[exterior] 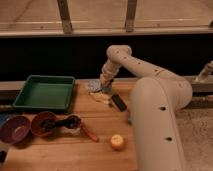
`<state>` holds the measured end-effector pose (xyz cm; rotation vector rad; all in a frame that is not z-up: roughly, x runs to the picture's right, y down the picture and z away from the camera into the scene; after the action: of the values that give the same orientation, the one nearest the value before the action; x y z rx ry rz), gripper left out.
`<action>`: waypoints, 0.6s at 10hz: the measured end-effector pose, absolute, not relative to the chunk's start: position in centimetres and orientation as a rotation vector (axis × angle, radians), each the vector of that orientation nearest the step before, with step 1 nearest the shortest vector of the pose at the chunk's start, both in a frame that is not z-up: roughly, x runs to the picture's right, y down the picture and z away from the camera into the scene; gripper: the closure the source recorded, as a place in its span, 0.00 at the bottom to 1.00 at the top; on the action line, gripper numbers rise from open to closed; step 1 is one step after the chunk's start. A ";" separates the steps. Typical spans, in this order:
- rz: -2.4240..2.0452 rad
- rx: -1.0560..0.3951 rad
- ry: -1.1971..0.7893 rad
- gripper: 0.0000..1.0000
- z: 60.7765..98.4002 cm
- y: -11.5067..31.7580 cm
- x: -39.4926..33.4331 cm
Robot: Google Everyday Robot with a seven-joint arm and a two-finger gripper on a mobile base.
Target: Stack cups on top of each other
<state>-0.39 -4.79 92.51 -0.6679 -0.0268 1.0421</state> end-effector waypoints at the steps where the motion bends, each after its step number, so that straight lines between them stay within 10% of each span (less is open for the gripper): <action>1: 1.042 -0.666 -0.027 0.20 92.5 -4.9 -0.3; 6: 1.026 -0.622 -0.057 0.20 91.0 -6.5 -0.6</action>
<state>-0.59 -6.45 90.99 -0.6225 -0.0565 1.0263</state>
